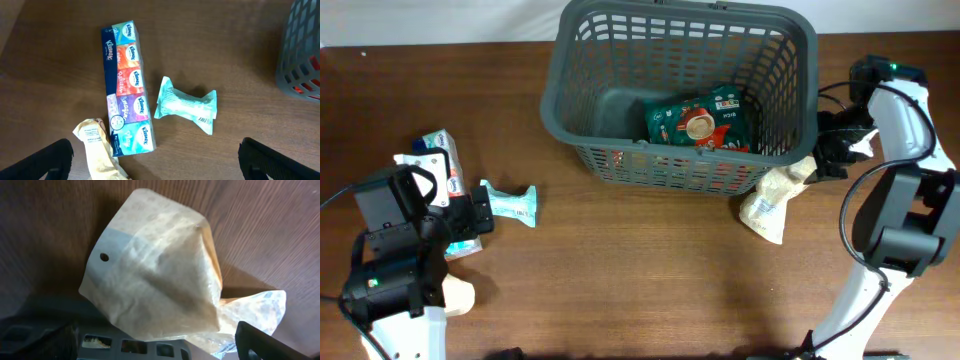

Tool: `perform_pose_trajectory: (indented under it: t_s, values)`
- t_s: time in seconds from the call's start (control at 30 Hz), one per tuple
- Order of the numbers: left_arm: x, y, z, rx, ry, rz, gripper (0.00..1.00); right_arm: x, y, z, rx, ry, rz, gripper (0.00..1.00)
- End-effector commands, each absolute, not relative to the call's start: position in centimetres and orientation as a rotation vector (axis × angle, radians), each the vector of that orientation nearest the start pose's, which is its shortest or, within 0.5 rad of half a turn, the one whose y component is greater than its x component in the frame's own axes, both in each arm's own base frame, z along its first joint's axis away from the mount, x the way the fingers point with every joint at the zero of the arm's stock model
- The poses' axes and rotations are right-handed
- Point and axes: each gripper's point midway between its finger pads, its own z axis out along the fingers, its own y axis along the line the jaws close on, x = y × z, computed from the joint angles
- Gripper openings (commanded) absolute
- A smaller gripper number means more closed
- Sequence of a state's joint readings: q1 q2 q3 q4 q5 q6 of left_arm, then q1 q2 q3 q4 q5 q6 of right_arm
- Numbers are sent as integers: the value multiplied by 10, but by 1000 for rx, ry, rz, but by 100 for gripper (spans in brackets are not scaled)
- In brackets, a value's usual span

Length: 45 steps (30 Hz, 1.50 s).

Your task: Pack container

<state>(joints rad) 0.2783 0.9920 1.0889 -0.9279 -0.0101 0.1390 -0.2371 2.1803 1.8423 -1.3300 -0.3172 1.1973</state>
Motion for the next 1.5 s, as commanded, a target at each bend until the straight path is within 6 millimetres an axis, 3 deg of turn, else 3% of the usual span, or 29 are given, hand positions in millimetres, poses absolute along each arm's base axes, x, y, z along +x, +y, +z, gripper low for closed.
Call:
perform_pose_trajectory:
  t_s: [0.0, 0.07, 0.17, 0.2, 0.27, 0.3, 0.47, 0.63, 0.9, 1.3, 1.47]
  values:
    - [267, 77, 234, -146, 2412, 199, 99, 399, -39, 67, 2224, 2498, 353, 95]
    - [267, 77, 234, -146, 2412, 198, 99, 399, -39, 67, 2223, 2498, 353, 95]
    - [267, 77, 234, -146, 2412, 198, 99, 400, -37, 67, 2190, 2522, 359, 76]
    - [267, 77, 234, -146, 2412, 198, 99, 400, -36, 67, 2189, 2525, 358, 54]
    - [267, 77, 234, -146, 2412, 198, 99, 400, -36, 68, 2190, 2524, 364, 30]
    - [267, 77, 234, -146, 2412, 198, 99, 400, -39, 68, 2199, 2515, 365, 3]
    - [267, 77, 234, -147, 2412, 198, 99, 403, -40, 71, 2254, 2474, 472, 4]
    - [267, 77, 234, -147, 2412, 198, 99, 435, -30, 84, 2197, 2403, 837, 3]
    - [267, 77, 234, -147, 2412, 198, 99, 460, -19, 117, 2235, 2237, 1325, 4]
    - [267, 77, 234, -147, 2412, 198, 99, 483, -1, 147, 2165, 2144, 1661, 4]
    - [267, 77, 234, -147, 2412, 198, 99, 495, 21, 153, 2115, 2158, 1705, 4]
